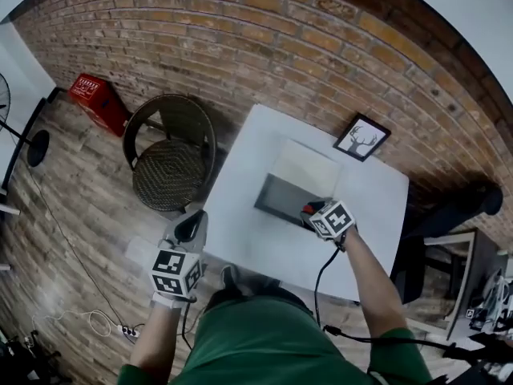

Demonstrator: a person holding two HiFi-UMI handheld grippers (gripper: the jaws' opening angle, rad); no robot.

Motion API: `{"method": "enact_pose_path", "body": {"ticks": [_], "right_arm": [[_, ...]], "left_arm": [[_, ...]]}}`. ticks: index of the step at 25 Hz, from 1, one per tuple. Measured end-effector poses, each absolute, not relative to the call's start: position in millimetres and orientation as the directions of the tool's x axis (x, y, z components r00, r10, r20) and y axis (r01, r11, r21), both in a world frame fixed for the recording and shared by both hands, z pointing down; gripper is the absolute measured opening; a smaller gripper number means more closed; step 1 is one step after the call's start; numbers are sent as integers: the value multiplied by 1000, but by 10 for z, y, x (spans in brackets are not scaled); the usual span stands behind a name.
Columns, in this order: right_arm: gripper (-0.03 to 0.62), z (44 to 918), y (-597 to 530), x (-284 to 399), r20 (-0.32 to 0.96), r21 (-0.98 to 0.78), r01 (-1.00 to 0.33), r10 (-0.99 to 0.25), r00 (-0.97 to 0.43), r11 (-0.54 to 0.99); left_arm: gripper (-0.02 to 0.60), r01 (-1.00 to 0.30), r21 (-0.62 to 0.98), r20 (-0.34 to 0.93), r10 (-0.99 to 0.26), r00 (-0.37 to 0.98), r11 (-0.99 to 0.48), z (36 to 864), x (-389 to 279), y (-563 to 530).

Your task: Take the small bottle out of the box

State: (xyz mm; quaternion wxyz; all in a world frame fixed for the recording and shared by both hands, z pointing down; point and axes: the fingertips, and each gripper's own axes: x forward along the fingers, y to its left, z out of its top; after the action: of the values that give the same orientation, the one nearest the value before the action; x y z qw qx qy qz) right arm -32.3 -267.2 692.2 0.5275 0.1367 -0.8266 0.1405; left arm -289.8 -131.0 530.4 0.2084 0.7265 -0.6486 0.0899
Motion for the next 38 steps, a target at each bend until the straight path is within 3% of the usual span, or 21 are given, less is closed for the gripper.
{"method": "enact_pose_path", "body": {"ticks": [9,13,23,38], "right_arm": [[144,6406,-2723,24,749,-158,-602,-302,-589,783],[144,6137,-2751,153,684,-151,-663,-407,-605,733],[144,5863,-2771,828,649,-76,-791,-572,-502,608],[144,6305,-3022,1541,668,-13,-846,-625,-404,533]], "left_arm": [[15,-954,174,386,-874,296,-246,5218,-2406,-1587],[15,-937,167,381,-856,349,-308,5198,-2231,-1643],[15,-897,145,348,-827,441,-418,5039,-1974,-1834],[15,-905,122,373,-826,423,-408,5013,-1590,-2017]]}}
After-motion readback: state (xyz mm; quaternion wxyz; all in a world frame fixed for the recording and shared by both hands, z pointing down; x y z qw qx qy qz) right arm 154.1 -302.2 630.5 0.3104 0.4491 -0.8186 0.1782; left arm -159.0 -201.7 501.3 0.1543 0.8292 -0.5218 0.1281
